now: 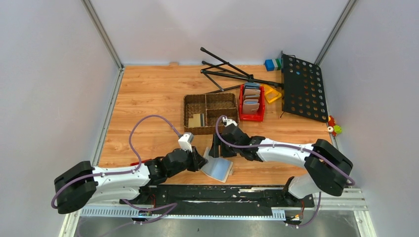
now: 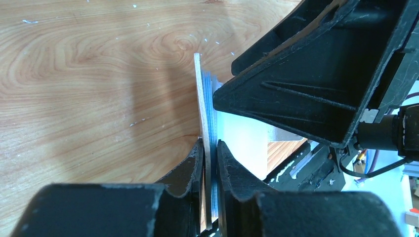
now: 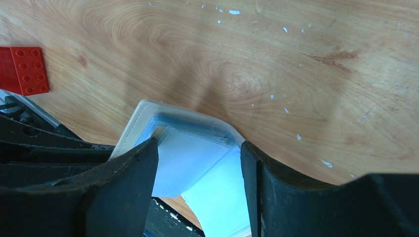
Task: Take the credit cards out of the card holder
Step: Remove the credit card from the card holder.
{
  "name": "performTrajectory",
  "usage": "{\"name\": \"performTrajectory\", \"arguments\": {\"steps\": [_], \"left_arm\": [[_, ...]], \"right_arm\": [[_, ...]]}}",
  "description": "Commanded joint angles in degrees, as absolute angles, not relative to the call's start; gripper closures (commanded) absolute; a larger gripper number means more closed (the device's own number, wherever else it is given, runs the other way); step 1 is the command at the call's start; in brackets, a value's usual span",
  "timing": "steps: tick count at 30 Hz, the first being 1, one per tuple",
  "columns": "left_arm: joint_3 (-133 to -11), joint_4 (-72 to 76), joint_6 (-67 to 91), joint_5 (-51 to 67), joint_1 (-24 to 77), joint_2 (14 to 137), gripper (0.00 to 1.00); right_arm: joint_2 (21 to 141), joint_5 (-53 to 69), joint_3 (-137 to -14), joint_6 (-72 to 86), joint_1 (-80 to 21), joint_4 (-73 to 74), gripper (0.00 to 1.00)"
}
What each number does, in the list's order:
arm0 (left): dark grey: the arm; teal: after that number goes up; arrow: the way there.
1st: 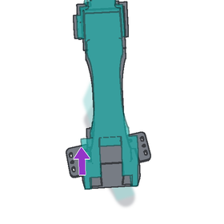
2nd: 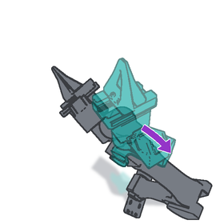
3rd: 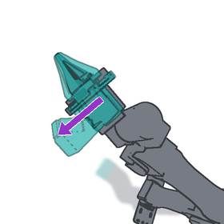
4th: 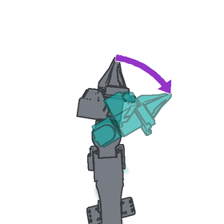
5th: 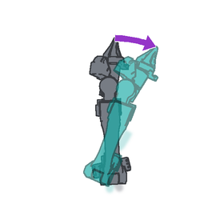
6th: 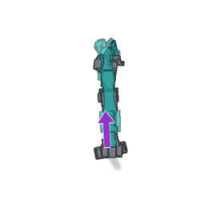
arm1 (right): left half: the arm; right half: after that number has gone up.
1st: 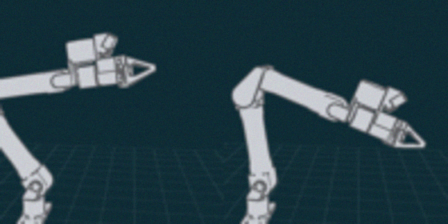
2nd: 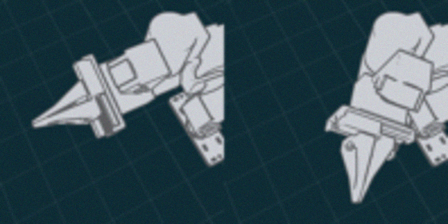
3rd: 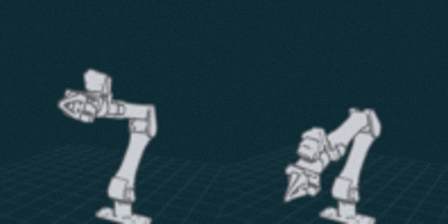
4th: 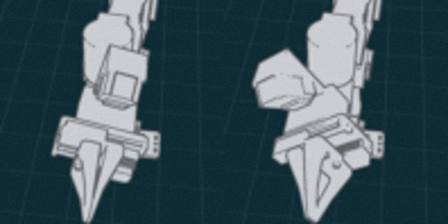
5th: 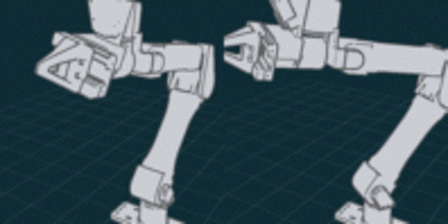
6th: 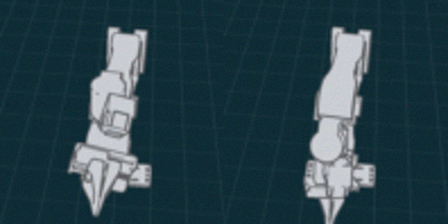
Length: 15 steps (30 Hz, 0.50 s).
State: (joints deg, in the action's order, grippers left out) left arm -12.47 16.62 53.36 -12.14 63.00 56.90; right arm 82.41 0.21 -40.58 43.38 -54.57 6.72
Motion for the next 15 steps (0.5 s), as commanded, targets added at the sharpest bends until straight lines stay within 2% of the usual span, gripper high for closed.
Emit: {"name": "performTrajectory", "arguments": {"steps": [1, 6, 15], "left_arm": [[-14.7, 20.3, 51.6, -11.7, 63.3, 56.7, 0.80], [-15.0, 20.0, 51.2, -11.4, 63.3, 56.6, 0.74], [-15.1, 20.5, 51.5, -11.3, 63.3, 56.9, 0.75]], "right_arm": [[83.7, 1.4, -41.9, 42.0, -54.7, 5.2, 0.39], [82.6, 0.7, -40.5, 41.3, -54.9, 6.6, 0.40], [78.3, -0.9, -37.0, 40.4, -54.9, 10.0, 0.40]]}}
